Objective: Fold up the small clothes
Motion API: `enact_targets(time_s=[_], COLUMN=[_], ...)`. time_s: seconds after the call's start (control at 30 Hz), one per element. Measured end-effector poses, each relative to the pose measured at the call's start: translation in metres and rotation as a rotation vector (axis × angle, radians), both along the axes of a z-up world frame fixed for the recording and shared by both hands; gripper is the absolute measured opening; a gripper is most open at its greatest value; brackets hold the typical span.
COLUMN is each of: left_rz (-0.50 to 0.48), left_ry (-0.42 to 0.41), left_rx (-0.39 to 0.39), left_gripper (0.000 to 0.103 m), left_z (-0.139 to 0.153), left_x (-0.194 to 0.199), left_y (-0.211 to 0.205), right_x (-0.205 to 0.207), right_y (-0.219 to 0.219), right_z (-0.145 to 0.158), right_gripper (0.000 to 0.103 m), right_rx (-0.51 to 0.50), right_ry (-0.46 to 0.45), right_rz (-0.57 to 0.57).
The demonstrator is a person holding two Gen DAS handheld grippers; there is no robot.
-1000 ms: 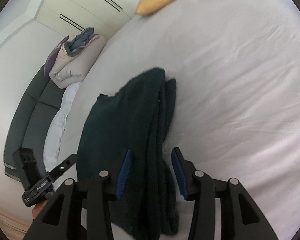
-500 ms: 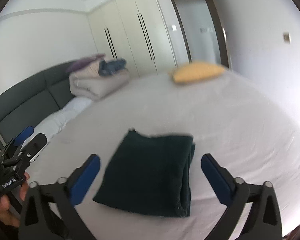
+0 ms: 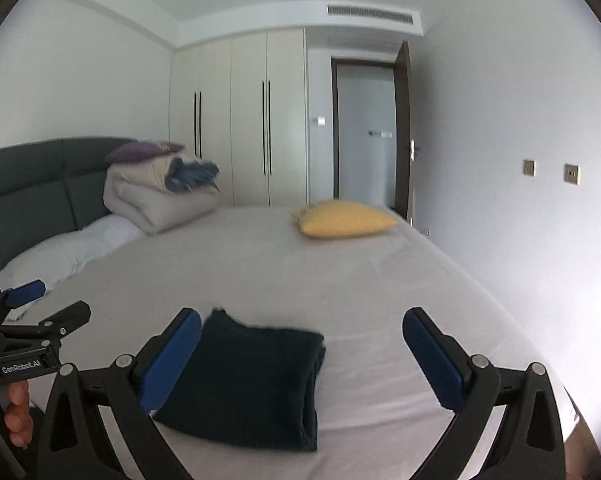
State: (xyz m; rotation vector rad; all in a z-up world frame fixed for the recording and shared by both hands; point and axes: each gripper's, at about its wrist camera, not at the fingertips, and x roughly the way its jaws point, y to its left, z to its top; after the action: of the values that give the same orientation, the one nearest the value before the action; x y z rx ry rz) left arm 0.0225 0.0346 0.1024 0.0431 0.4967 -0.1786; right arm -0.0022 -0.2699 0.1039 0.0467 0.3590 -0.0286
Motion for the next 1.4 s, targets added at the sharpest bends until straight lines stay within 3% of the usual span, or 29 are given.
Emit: enact_targets(time_s=[0.17,0.43,0.77,1.4], left_rz=[0.013,0.031,0.047,0.043], left_ry=[0.125,0.239,0.288,0.311], left_rx=[-0.008,-0.02,-0.018,-0.021], left_gripper=[0.103,0.103,0.103,0.103], left_z=[-0.041,-0.089,-0.114,-0.129], left_x=[0.02,0.058,0.072,0.078], left_y=[0.004,0.009,0.014,0.015], right_x=[0.007,0.021,0.033,0.036], right_y=[-0.008,-0.007,-0.005,-0.002], right_z=[-0.026,-0.059,-0.087,-0.099], right_gripper=[0.103,0.103,0.103,0.103], right_rx=[0.073,0.069,0.071,0.07], right_ry=[0.122,0.237,0.32,0.362], right_rz=[0.012,-0.011,-0.038,-0.024])
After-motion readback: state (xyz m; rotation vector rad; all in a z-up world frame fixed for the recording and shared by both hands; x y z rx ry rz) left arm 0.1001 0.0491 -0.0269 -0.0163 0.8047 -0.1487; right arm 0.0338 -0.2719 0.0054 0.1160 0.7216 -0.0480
